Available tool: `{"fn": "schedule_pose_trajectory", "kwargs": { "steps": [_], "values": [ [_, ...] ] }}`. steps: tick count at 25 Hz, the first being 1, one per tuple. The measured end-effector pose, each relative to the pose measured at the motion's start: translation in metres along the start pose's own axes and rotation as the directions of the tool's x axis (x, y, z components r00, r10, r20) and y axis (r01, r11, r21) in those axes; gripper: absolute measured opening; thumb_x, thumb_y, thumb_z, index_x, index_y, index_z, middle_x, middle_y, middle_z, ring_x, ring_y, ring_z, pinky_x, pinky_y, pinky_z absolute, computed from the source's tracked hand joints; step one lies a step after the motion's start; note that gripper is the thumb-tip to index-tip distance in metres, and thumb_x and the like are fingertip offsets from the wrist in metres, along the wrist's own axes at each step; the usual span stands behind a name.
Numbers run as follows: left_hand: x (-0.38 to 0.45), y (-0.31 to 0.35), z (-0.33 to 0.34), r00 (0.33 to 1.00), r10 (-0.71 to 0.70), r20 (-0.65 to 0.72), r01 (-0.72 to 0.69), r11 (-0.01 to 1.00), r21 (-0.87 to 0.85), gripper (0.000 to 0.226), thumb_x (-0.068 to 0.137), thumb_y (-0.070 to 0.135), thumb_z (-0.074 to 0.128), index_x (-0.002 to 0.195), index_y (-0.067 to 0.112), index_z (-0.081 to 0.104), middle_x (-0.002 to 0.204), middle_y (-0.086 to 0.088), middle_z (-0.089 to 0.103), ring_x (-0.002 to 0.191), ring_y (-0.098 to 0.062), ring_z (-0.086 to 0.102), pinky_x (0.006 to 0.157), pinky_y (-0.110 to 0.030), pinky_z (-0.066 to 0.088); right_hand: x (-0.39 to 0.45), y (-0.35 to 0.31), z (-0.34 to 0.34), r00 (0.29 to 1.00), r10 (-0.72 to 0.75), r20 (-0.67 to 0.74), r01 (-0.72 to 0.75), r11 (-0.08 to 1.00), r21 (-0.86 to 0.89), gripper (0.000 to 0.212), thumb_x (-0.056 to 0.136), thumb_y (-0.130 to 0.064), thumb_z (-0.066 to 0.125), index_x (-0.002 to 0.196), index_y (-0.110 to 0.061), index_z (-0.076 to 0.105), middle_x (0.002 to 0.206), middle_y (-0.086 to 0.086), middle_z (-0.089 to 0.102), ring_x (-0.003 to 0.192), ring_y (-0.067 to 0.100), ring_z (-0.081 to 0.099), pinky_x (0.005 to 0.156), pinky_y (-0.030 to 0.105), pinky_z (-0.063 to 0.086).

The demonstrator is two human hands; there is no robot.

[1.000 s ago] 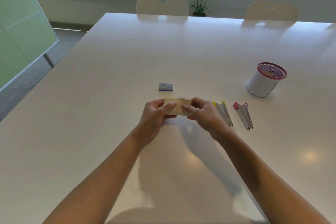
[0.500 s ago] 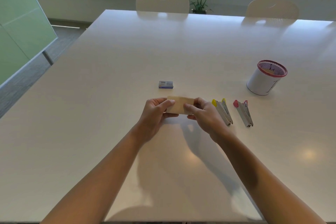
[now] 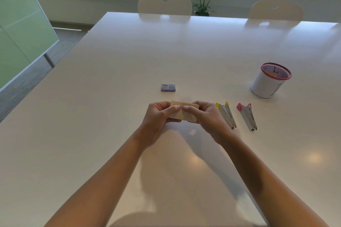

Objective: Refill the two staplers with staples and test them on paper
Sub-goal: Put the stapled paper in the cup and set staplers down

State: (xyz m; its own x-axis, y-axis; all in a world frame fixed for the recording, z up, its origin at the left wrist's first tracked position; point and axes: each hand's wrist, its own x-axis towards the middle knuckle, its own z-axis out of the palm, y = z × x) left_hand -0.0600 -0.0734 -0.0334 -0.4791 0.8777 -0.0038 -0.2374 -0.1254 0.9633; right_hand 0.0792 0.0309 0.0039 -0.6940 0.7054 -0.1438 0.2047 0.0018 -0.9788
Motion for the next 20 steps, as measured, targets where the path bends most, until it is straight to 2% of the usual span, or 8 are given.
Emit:
{"fn": "schedule_pose_trajectory", "kwargs": {
  "steps": [3,7,10,12,13,16,20],
  "values": [
    [-0.0003,0.0002,0.0025,1.0,0.007,-0.027,-0.006,1.0,0.015,0.017,0.087,0.023,0.072,0.097,0.011,0.08,0.097,-0.013,0.077,0.087,-0.022,0.073,0.068,-0.027,0.058,0.0001,0.001,-0.0002,1.0,-0.005,0.002,0.005,1.0,-0.03,0.02,0.091,-0.025,0.07,0.087,-0.006,0.072,0.078,0.009,0.065,0.075,0.019,0.058,0.073,0.034,0.05],
    [-0.0021,0.0003,0.0041,0.999,0.02,-0.028,-0.019,0.999,0.026,0.014,0.092,0.016,0.069,0.097,0.009,0.079,0.097,-0.015,0.077,0.086,-0.022,0.072,0.068,-0.027,0.057,0.0008,0.0023,0.0011,1.0,-0.03,-0.007,0.029,0.994,-0.106,0.021,0.092,-0.027,0.069,0.084,-0.007,0.07,0.07,0.001,0.062,0.063,0.01,0.054,0.058,0.017,0.043],
    [-0.003,0.0001,0.0039,0.999,0.027,-0.028,-0.026,0.999,0.034,0.015,0.092,0.014,0.068,0.1,0.005,0.077,0.099,-0.019,0.076,0.087,-0.025,0.071,0.07,-0.029,0.057,0.0019,0.0032,0.0018,0.999,-0.034,-0.005,0.033,0.991,-0.132,0.019,0.092,-0.029,0.069,0.081,-0.013,0.069,0.067,-0.001,0.062,0.059,0.008,0.053,0.053,0.014,0.041],
    [-0.003,0.0004,0.004,0.999,0.034,-0.041,-0.032,0.999,0.04,0.017,0.091,0.015,0.069,0.1,0.004,0.077,0.098,-0.018,0.076,0.085,-0.024,0.072,0.07,-0.029,0.057,0.0033,0.0027,0.0011,0.999,-0.021,0.026,0.023,0.995,-0.093,0.019,0.093,-0.027,0.068,0.085,-0.01,0.07,0.073,0.003,0.063,0.067,0.013,0.058,0.062,0.021,0.048],
    [-0.0027,0.0005,0.004,0.998,0.033,-0.047,-0.031,0.999,0.039,0.017,0.091,0.016,0.069,0.1,0.004,0.077,0.096,-0.017,0.077,0.084,-0.023,0.071,0.068,-0.028,0.057,0.0041,0.0024,0.0003,0.999,-0.011,0.046,0.014,0.997,-0.071,0.018,0.094,-0.026,0.067,0.087,-0.01,0.07,0.077,0.006,0.064,0.073,0.016,0.06,0.07,0.029,0.053],
    [-0.001,0.0003,0.0032,0.998,0.019,-0.052,-0.018,0.999,0.03,0.015,0.091,0.016,0.068,0.095,0.005,0.078,0.089,-0.014,0.076,0.08,-0.02,0.07,0.065,-0.027,0.057,0.0056,0.0027,-0.0031,0.996,0.009,0.085,-0.005,0.998,-0.058,0.016,0.098,-0.025,0.06,0.087,-0.017,0.069,0.086,0.009,0.066,0.085,0.022,0.061,0.091,0.048,0.054],
    [0.0001,0.0002,0.0028,0.998,0.007,-0.058,-0.006,1.0,0.017,0.018,0.088,0.022,0.069,0.089,0.008,0.079,0.084,-0.011,0.074,0.078,-0.018,0.069,0.064,-0.027,0.056,0.0057,0.0044,-0.0042,0.998,-0.001,0.065,0.006,0.997,-0.082,0.015,0.098,-0.026,0.06,0.09,-0.019,0.07,0.088,0.007,0.067,0.087,0.022,0.061,0.096,0.054,0.052]
  ]
}}
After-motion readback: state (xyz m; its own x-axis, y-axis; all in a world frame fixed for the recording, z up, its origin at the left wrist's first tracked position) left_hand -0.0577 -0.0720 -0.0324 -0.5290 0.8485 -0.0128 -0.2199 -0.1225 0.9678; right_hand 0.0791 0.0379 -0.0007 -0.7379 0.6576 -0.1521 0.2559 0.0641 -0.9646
